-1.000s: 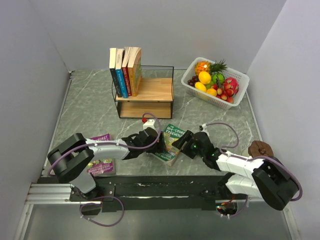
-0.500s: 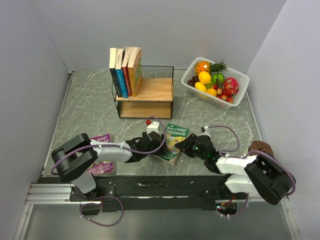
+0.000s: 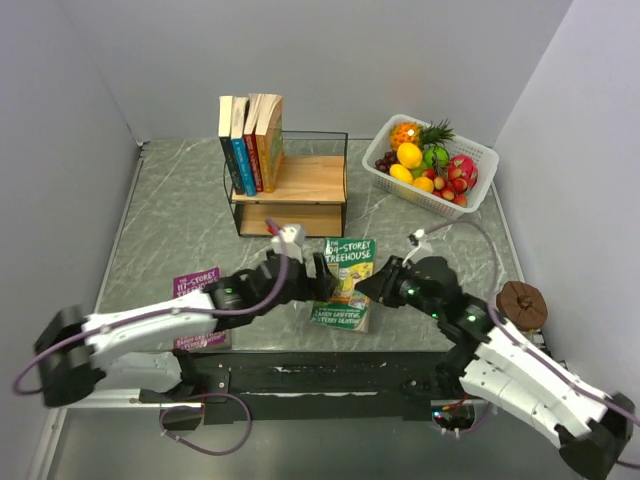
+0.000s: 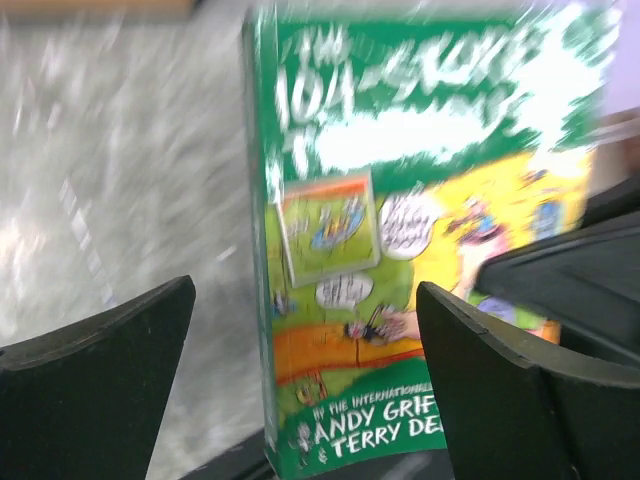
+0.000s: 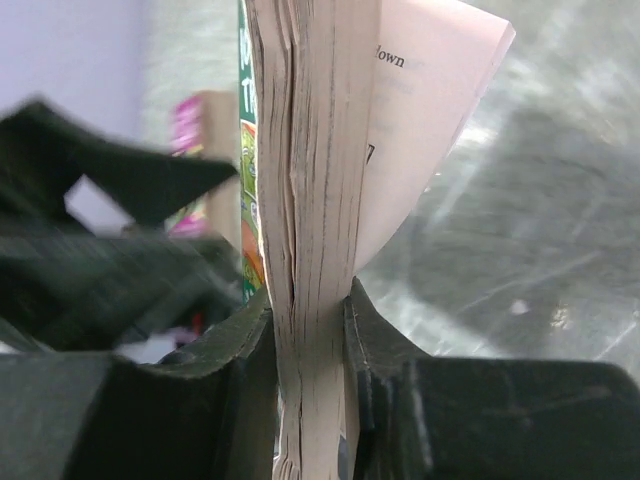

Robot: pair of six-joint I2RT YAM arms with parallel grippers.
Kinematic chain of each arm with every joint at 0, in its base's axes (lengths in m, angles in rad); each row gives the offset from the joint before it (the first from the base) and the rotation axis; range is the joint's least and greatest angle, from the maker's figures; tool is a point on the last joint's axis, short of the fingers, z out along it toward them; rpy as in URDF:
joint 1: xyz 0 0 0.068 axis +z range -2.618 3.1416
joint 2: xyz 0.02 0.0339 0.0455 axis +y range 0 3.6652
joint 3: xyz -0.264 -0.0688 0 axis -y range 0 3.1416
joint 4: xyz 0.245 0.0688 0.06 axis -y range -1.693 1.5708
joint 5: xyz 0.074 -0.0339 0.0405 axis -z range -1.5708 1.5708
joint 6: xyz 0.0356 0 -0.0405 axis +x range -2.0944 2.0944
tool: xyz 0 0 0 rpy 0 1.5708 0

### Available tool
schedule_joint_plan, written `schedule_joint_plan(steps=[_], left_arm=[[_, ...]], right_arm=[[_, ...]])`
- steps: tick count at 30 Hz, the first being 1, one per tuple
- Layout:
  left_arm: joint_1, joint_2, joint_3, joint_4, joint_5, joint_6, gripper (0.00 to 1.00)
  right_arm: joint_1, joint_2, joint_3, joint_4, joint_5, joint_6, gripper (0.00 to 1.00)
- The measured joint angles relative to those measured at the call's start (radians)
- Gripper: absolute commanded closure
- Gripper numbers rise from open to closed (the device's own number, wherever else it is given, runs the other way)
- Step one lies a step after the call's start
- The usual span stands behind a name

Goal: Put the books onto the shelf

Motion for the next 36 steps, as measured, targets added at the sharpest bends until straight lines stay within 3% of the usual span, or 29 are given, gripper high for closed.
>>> schedule_joint_plan(steps=[5, 13, 21, 34, 36], left_arm=[[0.057, -0.253, 0.024, 0.009, 0.105, 0.024, 0.0], [0.213, -0.575, -0.015, 0.091, 0.393, 0.044, 0.04], [0.226, -0.586, 0.035, 0.02, 0.544, 0.069, 0.04], [0.229, -0.587, 0.027, -0.016, 0.565, 0.069, 0.01], [0.229, -0.587, 0.027, -0.015, 0.568, 0.071, 0.09]], right_arm=[[-0.001, -0.08, 0.17, -0.174, -0.105, -0.112, 1.0], [-0.003, -0.023, 0.332, -0.247, -0.326, -0.217, 1.0], [-0.015, 0.024, 0.445, -0.229, -0.478, -0.249, 1.0], [-0.019, 0.049, 0.513, -0.198, -0.565, -0.268, 1.0], [-0.019, 0.053, 0.523, -0.208, -0.583, -0.278, 1.0]])
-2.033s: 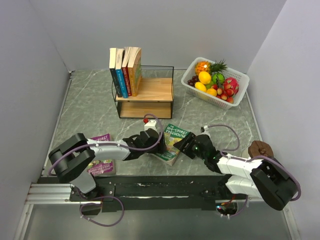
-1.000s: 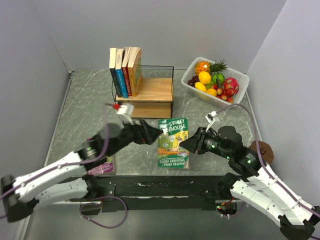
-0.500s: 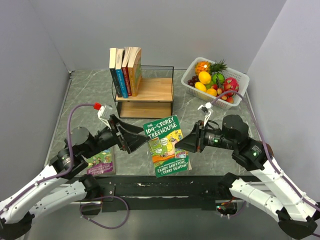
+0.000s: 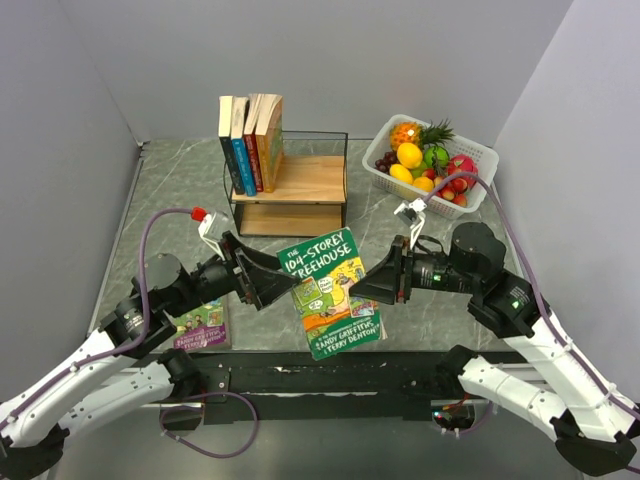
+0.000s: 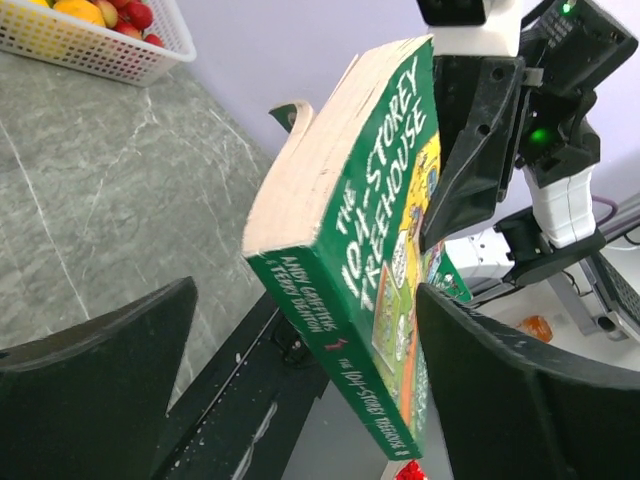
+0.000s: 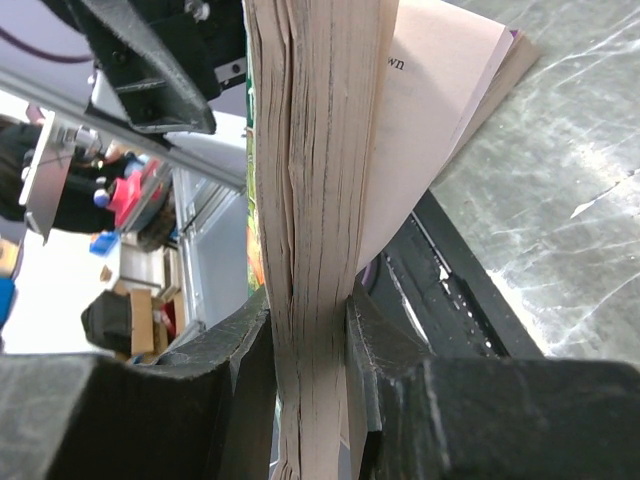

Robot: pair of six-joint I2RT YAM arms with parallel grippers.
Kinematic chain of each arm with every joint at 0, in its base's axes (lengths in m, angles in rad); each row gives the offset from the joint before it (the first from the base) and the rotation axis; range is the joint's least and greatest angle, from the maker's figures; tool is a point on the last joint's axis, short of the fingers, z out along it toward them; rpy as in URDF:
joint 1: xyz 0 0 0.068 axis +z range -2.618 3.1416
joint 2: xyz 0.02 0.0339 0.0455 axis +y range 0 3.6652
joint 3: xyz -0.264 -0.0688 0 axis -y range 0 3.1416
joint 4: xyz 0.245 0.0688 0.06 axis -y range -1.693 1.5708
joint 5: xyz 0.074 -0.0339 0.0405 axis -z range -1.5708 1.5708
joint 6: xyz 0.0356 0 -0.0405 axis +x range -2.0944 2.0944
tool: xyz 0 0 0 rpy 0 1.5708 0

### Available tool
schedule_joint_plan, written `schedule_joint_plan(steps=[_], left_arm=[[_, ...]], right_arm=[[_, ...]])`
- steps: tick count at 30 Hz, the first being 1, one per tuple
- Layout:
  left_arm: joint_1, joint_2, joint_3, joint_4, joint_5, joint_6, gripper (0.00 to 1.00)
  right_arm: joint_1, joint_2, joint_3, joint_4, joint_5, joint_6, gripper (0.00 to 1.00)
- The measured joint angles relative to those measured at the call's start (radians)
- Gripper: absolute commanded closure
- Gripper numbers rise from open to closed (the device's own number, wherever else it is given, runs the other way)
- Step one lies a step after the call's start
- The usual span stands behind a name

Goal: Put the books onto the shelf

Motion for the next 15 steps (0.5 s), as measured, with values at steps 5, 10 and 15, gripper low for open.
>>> schedule_joint_plan(steps=[5, 10, 15], left_arm=[[0.0, 0.005, 0.0, 0.014, 0.035, 0.024, 0.27], [0.002, 0.026, 0.005, 0.064, 0.126, 0.037, 0.39], [0.004, 0.041, 0.006, 0.131, 0.219, 0.042, 0.58]], right_arm=[[0.0, 0.011, 0.037, -0.018, -0.04, -0.027, 1.0], [0.0, 0.019, 0.063, -0.044, -0.068, -0.05, 1.0], [0.0, 0.039, 0.069, -0.053, -0.113, -0.058, 1.0]])
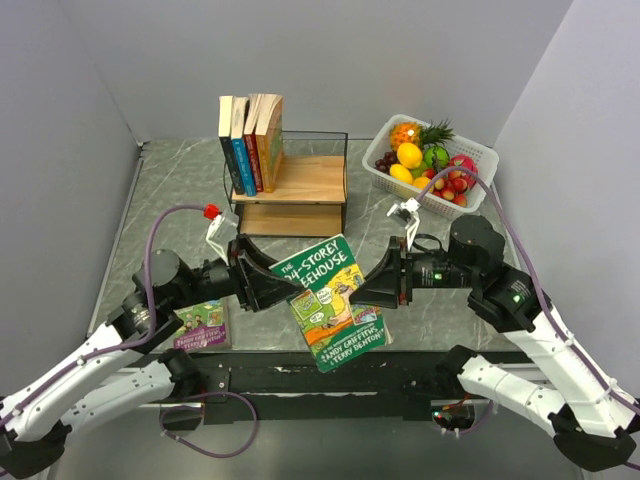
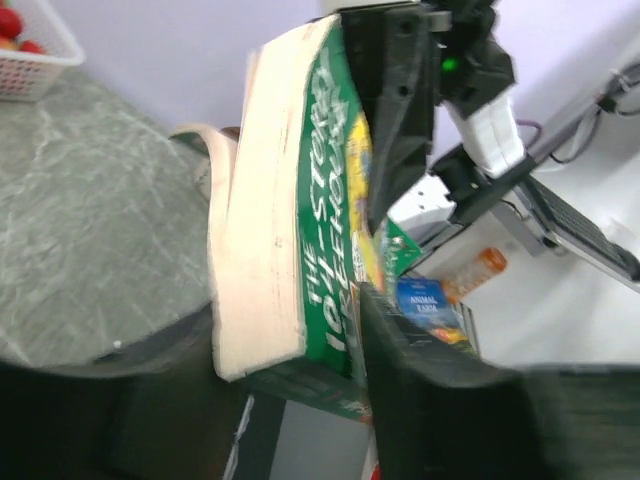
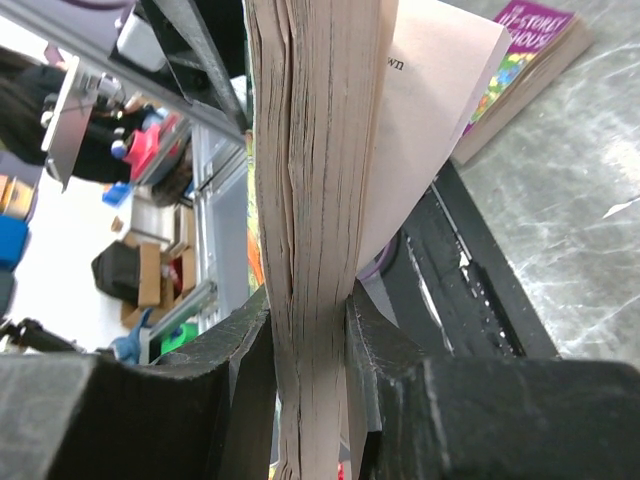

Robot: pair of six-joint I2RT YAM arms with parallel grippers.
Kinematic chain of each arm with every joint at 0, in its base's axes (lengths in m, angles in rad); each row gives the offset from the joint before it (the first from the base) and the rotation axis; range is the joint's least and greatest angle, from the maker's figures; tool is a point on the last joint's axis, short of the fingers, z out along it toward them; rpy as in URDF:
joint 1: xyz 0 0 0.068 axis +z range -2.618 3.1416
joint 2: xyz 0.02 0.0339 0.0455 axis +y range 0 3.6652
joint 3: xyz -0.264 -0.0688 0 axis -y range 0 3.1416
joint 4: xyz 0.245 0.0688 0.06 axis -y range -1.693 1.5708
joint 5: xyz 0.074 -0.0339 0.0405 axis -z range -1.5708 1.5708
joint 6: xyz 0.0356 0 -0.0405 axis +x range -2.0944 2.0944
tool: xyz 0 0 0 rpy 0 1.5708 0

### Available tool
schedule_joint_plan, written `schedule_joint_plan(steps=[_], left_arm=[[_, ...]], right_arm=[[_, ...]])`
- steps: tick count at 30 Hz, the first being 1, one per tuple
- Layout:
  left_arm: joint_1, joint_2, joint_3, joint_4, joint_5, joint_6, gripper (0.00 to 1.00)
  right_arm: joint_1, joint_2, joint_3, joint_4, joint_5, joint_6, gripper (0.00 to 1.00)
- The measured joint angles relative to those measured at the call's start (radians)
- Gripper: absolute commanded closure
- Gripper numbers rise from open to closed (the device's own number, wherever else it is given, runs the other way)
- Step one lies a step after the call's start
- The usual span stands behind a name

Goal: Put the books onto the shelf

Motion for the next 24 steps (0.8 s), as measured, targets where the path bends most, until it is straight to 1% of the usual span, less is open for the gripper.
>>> schedule_joint_plan(steps=[1, 2, 3, 4, 5, 6, 7, 8, 9, 10, 11, 12, 15, 17, 21, 24], left_arm=[[0.0, 0.002, 0.0, 0.009, 0.014, 0.0, 0.64], [0.003, 0.004, 0.0, 0.024, 0.033, -0.003, 0.85], [0.005, 0.005, 0.0, 0.035, 0.042, -0.009, 0.99], [0.008, 0.006, 0.0, 0.043, 0.056, -0.03, 0.99], [0.007, 0.006, 0.0, 0.052, 0.062, -0.027, 0.99], [0.007, 0.006, 0.0, 0.058, 0.063, -0.026, 0.99], [0.007, 0.006, 0.002, 0.054, 0.056, -0.024, 0.99], [0.008, 0.006, 0.005, 0.048, 0.04, -0.023, 0.99], [0.008, 0.01, 0.013, 0.041, 0.021, -0.017, 0.99], [0.006, 0.013, 0.032, 0.013, 0.002, -0.003, 0.99], [0.003, 0.019, 0.052, -0.016, -0.019, 0.006, 0.99], [0.002, 0.029, 0.074, -0.045, -0.048, 0.016, 0.99], [0.002, 0.095, 0.199, -0.154, -0.181, 0.059, 0.99], [0.002, 0.157, 0.309, -0.22, -0.282, 0.092, 0.99], [0.002, 0.288, 0.509, -0.293, -0.485, 0.17, 0.99], [0.003, 0.407, 0.661, -0.334, -0.645, 0.253, 0.99]], right_arm=[[0.0, 0.006, 0.0, 0.0, -0.009, -0.003, 1.0], [0.0, 0.011, 0.0, 0.0, -0.018, -0.007, 1.0], [0.0, 0.015, 0.0, 0.0, -0.024, -0.014, 1.0], [0.0, 0.018, 0.0, 0.001, -0.029, -0.024, 0.93], [0.0, 0.02, 0.0, 0.0, -0.019, -0.039, 0.8], [0.0, 0.024, 0.006, -0.006, -0.011, -0.048, 0.55], [0.0, 0.027, 0.016, -0.015, 0.003, -0.05, 0.41], [0.002, 0.028, 0.032, -0.028, 0.029, -0.053, 0.35], [0.002, 0.026, 0.045, -0.038, 0.077, -0.047, 0.19], [0.002, 0.022, 0.059, -0.042, 0.127, -0.041, 0.12], [-0.002, 0.018, 0.069, -0.042, 0.163, -0.032, 0.09], [-0.002, 0.014, 0.083, -0.042, 0.219, -0.026, 0.02], [-0.002, 0.003, 0.13, -0.048, 0.387, 0.002, 0.01], [-0.002, -0.002, 0.148, -0.046, 0.515, 0.024, 0.01], [-0.002, -0.006, 0.15, -0.047, 0.747, 0.064, 0.01], [-0.004, 0.027, 0.15, -0.047, 0.886, 0.084, 0.01]])
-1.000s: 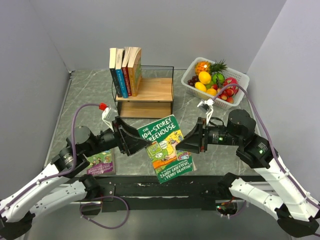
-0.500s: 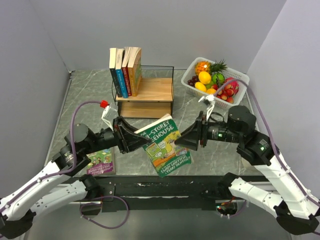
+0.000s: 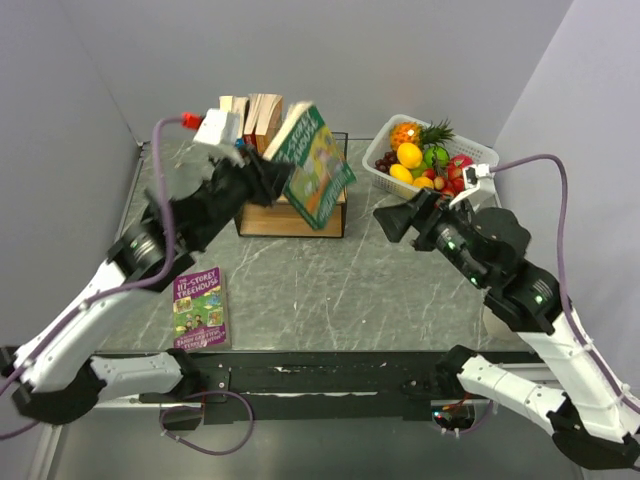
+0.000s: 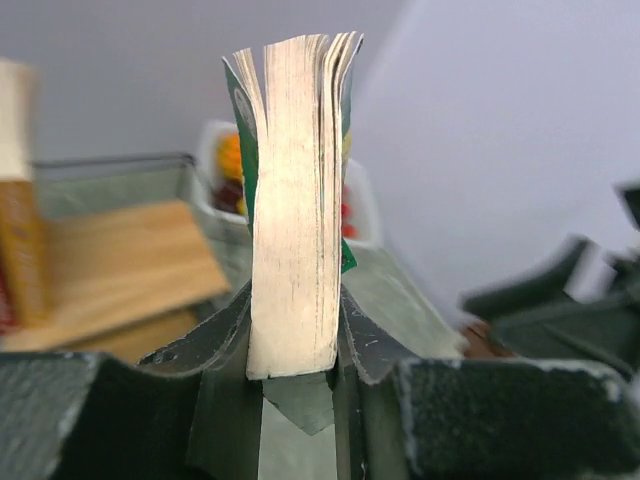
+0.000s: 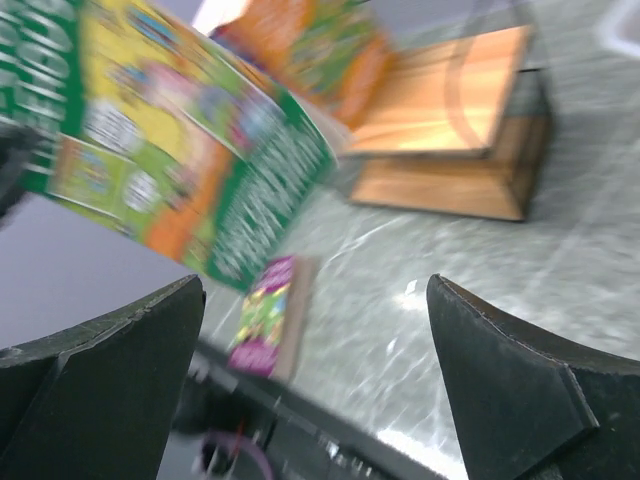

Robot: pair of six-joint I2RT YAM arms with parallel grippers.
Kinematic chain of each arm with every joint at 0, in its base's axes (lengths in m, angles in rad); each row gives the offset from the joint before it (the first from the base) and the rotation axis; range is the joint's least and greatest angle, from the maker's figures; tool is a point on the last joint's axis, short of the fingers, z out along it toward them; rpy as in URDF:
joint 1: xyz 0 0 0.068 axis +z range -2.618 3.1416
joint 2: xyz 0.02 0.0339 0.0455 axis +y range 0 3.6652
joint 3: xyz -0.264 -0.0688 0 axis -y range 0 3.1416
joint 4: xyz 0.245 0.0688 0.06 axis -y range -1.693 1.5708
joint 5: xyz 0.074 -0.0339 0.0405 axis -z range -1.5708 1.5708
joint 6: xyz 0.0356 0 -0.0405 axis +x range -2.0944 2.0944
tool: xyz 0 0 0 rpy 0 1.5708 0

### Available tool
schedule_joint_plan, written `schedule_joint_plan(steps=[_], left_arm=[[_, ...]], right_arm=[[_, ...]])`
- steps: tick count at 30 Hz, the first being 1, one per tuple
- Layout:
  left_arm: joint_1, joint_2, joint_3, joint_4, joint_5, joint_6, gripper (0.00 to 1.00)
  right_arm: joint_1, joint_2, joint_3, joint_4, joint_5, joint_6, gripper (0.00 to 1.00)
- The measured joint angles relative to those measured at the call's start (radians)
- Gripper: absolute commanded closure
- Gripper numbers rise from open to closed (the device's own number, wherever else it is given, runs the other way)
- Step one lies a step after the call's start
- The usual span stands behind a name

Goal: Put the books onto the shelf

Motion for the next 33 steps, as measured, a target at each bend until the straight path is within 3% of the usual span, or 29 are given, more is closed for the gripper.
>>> schedule_joint_plan(steps=[7, 13, 23, 33], left_arm=[[0.004, 0.28, 0.24, -0.058, -0.286, 0.2, 0.99], [0.016, 0.439, 0.282, -0.044, -0.415, 0.33, 0.99], [0.132, 0.589, 0.3, 0.06, -0.42, 0.375, 0.99], [0.204, 0.612, 0.275, 0.151, -0.316, 0.345, 0.99]], right_arm=[[-0.037, 0.092, -0.024, 0.042, 0.116, 0.009, 0.02], [-0.098, 0.152, -0.029, 0.091, 0.1, 0.017, 0.02], [-0.153, 0.32, -0.029, 0.164, 0.063, 0.016, 0.06], [-0.171, 0.467, -0.014, 0.253, 0.059, -0.014, 0.06]])
